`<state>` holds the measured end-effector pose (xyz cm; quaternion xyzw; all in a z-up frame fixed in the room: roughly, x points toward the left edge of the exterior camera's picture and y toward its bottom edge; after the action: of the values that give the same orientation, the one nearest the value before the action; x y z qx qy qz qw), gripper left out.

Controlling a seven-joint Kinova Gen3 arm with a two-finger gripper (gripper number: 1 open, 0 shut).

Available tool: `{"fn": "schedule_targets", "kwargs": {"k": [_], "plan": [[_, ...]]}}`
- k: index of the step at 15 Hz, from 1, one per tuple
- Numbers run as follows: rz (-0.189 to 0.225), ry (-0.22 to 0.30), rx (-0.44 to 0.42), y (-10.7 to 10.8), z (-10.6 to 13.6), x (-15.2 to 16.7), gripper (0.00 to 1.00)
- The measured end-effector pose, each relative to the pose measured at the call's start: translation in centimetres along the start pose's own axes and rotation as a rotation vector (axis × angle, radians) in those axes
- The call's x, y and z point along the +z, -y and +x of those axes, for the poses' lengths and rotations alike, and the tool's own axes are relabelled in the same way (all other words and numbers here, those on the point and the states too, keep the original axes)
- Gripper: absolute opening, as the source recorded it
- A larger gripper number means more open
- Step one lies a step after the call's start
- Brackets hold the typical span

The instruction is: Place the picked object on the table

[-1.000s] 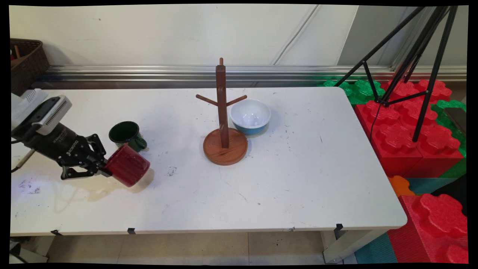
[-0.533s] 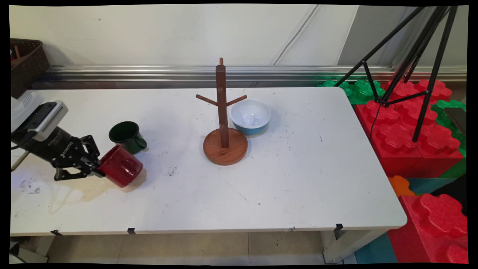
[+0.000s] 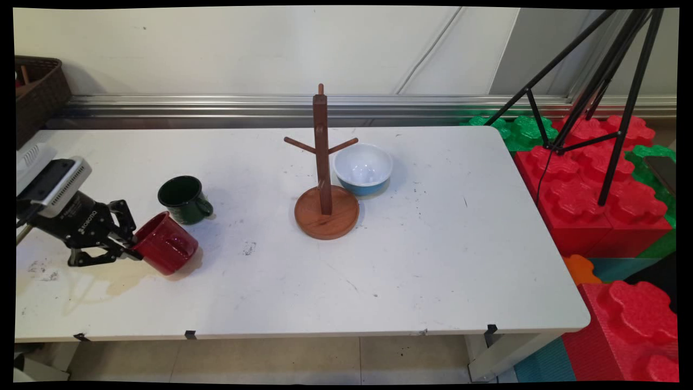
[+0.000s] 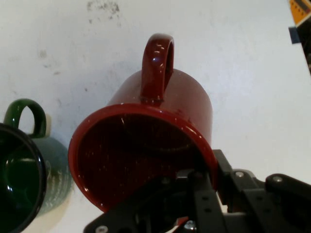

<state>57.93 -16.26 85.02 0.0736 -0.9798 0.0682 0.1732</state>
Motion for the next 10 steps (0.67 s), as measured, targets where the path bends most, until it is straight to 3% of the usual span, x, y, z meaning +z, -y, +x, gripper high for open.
{"fn": "schedule_targets", "kwargs": {"k": [10], "plan": [[0.028,0.051,0.083,-0.23,0.3,0.18,0.0]]}}
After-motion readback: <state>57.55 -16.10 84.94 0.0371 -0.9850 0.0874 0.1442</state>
